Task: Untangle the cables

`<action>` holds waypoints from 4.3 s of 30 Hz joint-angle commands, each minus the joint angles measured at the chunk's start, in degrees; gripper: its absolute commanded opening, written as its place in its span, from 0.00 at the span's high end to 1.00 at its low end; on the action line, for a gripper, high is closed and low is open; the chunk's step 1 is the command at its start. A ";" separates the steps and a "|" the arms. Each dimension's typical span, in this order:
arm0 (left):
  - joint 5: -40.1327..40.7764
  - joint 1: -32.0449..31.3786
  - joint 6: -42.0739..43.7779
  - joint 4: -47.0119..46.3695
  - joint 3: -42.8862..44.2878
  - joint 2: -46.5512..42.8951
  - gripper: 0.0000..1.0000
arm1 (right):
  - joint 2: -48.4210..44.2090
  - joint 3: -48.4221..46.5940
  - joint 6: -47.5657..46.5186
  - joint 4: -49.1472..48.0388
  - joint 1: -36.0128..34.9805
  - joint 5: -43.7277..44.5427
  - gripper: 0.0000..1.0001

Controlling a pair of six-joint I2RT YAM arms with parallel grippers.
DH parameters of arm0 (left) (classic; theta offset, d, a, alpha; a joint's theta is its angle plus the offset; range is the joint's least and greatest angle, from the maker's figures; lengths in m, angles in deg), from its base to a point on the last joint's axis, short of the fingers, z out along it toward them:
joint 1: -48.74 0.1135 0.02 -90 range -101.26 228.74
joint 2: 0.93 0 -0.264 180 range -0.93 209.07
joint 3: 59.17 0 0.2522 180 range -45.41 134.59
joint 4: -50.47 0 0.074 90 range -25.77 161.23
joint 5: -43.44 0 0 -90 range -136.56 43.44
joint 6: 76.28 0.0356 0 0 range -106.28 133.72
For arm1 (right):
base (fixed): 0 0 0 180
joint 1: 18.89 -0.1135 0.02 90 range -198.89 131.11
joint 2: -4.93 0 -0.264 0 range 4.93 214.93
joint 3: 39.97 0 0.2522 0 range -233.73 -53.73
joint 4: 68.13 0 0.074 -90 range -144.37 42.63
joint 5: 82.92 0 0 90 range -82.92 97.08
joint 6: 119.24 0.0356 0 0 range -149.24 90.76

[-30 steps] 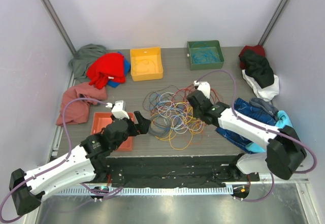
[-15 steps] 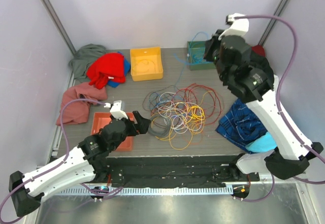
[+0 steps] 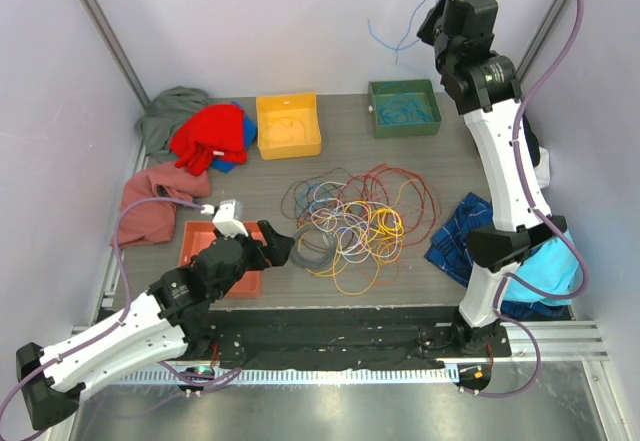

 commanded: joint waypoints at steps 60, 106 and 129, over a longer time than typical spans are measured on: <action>-0.52 0.06 -1.08 -3.52 -0.64 8.01 0.00 | 20.89 4.41 9.92 -27.29 12.67 -10.18 0.99; -0.17 0.06 0.59 -3.44 -0.11 7.13 0.00 | 16.60 20.32 7.36 -14.22 9.68 1.76 0.41; -3.75 15.86 0.42 -2.91 18.87 28.82 0.00 | -43.17 98.52 13.52 -36.18 -16.95 -13.70 0.47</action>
